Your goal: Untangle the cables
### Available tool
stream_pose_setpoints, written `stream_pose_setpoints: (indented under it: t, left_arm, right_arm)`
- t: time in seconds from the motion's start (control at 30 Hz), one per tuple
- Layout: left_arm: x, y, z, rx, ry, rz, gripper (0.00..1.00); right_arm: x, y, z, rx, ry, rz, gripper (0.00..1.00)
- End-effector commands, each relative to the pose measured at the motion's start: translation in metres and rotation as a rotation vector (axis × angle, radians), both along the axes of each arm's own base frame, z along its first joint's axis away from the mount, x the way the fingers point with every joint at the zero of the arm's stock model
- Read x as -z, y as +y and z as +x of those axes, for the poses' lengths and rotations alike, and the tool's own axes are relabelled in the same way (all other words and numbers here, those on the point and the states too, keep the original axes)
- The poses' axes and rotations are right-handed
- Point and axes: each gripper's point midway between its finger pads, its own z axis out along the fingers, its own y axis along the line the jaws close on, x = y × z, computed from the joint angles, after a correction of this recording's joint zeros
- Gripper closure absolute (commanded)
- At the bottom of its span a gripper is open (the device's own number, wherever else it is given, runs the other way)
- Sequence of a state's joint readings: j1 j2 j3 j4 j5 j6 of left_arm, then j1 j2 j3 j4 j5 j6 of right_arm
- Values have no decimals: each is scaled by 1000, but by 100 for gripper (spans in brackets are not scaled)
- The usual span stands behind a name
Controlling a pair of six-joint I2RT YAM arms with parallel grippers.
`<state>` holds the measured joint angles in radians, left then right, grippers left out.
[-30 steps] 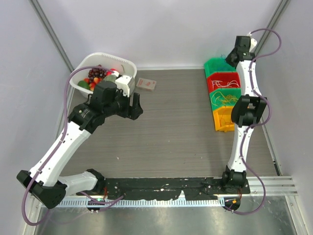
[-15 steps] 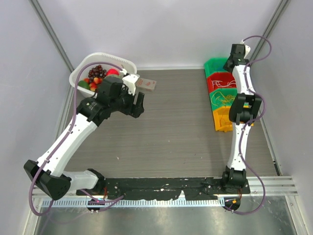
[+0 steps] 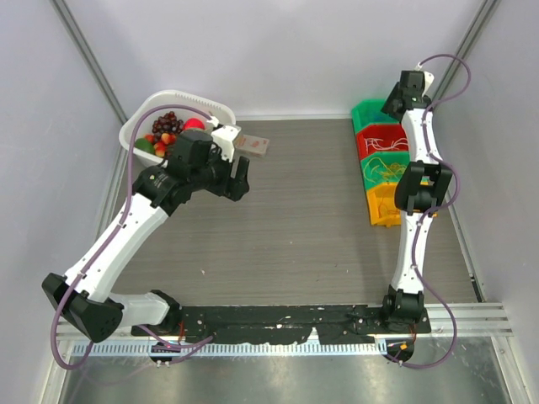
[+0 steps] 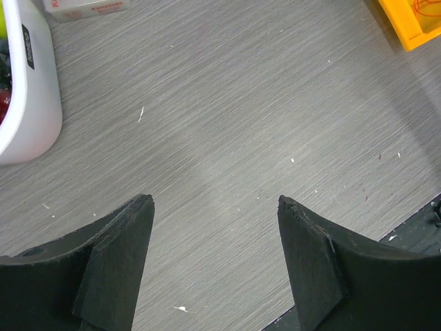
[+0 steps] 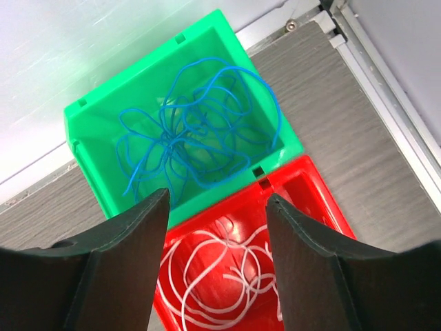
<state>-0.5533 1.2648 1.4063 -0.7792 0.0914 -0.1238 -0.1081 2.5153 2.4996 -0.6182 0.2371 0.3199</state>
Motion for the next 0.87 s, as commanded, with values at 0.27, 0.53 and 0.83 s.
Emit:
stream_pose_setpoints:
  t: [0.27,0.53,0.83]
  left_arm:
    - [-45,-6,-8,-133,-7,-255,22]
    - [-93,-4,-37,-119,-171,-597,18]
    - [-226,58,-54,-241,-520,-581,0]
  right_arm:
    - [-127,104,-133,-148,-7,10,33]
    - [-147,185,-289,-413,-182,106,24]
    - [-322,117,-423,-304,-644,-16,13]
